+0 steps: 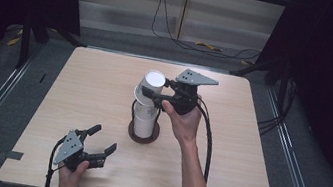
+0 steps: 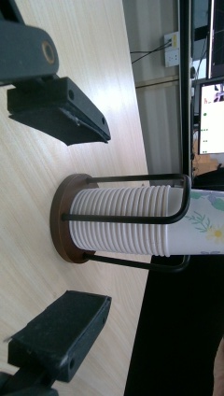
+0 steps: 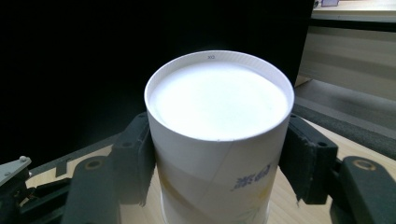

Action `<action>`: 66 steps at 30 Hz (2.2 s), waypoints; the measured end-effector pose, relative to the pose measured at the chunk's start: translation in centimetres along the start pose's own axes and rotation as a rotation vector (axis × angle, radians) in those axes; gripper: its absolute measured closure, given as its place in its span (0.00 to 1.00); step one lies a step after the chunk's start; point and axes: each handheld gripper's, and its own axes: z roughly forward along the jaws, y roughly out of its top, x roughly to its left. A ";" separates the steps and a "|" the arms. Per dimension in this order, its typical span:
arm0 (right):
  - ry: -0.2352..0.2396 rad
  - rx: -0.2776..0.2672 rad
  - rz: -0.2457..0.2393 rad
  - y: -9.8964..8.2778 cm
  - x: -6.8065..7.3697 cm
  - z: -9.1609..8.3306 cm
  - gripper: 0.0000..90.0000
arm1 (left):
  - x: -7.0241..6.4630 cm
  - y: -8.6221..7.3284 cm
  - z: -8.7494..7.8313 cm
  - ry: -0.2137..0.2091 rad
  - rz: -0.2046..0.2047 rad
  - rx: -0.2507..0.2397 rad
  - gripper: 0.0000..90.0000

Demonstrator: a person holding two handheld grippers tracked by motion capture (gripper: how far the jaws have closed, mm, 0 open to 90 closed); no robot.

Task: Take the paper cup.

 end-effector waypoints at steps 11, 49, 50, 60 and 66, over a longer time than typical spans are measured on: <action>-0.005 -0.067 0.015 0.4 -0.1 -0.7 0.39 | 0.0 0.0 0.0 -0.003 0.001 0.003 0.19; -0.044 -0.159 0.065 -1.0 -0.2 -6.3 0.40 | 0.1 0.1 0.1 0.011 -0.002 0.012 0.18; -0.046 -0.153 0.064 -1.2 -0.2 -6.3 0.41 | 0.1 0.1 0.1 0.007 0.000 0.011 0.18; -0.069 -0.136 0.084 -3.0 -0.3 -7.7 0.40 | 0.4 0.1 0.1 0.011 -0.032 0.011 0.18; -0.054 -0.131 0.104 -4.4 -0.1 -8.1 0.40 | -0.1 0.2 0.4 0.022 -0.001 0.034 0.19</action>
